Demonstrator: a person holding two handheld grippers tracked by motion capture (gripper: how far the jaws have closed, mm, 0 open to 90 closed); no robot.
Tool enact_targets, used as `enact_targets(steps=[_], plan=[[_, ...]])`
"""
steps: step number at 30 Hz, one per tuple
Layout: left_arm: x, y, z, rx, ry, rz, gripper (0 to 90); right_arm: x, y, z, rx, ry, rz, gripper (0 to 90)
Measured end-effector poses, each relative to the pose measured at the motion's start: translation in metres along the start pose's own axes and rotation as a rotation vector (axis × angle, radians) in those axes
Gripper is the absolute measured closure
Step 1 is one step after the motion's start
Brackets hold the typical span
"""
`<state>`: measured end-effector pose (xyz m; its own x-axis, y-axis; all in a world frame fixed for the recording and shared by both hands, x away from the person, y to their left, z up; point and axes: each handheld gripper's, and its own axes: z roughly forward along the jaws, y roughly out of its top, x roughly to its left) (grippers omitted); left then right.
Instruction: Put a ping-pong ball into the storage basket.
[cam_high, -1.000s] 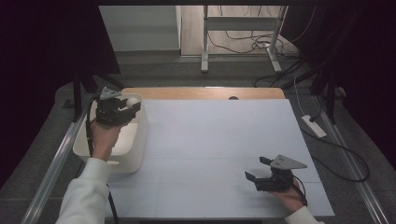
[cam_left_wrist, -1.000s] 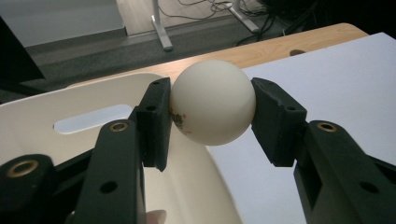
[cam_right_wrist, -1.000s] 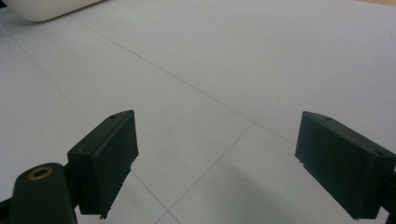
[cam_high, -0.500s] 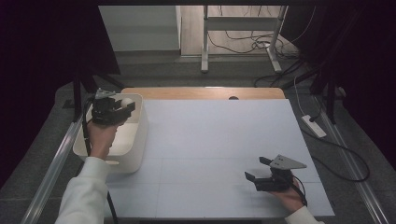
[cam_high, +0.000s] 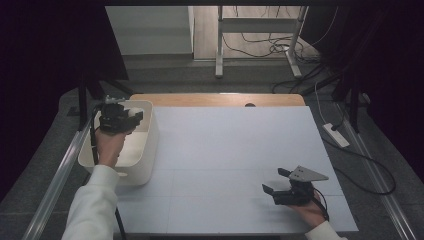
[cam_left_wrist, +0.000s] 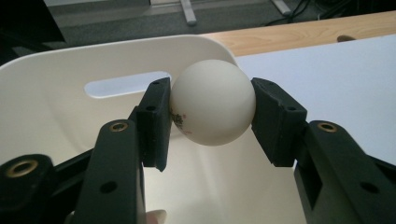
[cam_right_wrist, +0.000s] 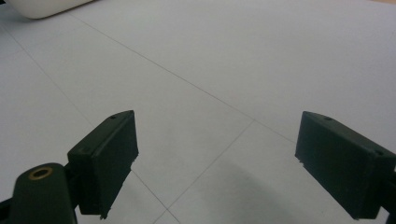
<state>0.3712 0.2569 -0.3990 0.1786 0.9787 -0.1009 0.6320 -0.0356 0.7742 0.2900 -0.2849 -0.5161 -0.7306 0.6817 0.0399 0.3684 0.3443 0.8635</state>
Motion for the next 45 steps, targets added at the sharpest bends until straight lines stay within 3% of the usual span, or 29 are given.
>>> enact_targets(steps=[3,15,24,25,26,27,30,36,41,45], plan=[[-0.002,0.000,0.002,0.014,0.014,0.018,50.4,0.000,0.000,0.000,0.003,-0.002,0.000,12.7],[0.003,-0.002,0.016,0.091,0.042,-0.002,50.3,0.000,0.000,0.000,0.003,0.002,-0.002,12.7],[0.002,-0.003,0.016,0.079,0.037,0.003,49.8,0.000,0.000,0.000,0.011,0.000,-0.007,12.7],[0.002,-0.003,0.015,0.062,0.031,0.007,47.8,0.000,0.000,0.001,0.013,0.000,-0.008,12.7],[0.001,-0.002,0.013,0.038,0.022,0.018,37.5,0.000,0.000,0.001,0.014,0.001,-0.008,12.7],[0.001,-0.002,0.013,0.038,0.022,0.018,33.0,0.000,0.000,0.001,0.014,0.001,-0.008,12.7],[-0.002,-0.002,0.010,0.018,0.002,0.024,26.3,0.000,-0.001,0.001,0.013,0.002,-0.005,12.7],[-0.004,-0.003,0.006,0.002,-0.064,0.032,21.6,-0.001,0.000,0.001,0.008,0.005,-0.001,12.7],[-0.010,-0.002,-0.002,-0.046,-0.113,0.030,21.3,-0.002,-0.001,0.003,0.007,0.012,0.007,12.6],[-0.018,-0.001,-0.009,-0.071,-0.146,0.052,20.6,-0.003,-0.001,0.004,0.007,0.015,0.008,12.6]])
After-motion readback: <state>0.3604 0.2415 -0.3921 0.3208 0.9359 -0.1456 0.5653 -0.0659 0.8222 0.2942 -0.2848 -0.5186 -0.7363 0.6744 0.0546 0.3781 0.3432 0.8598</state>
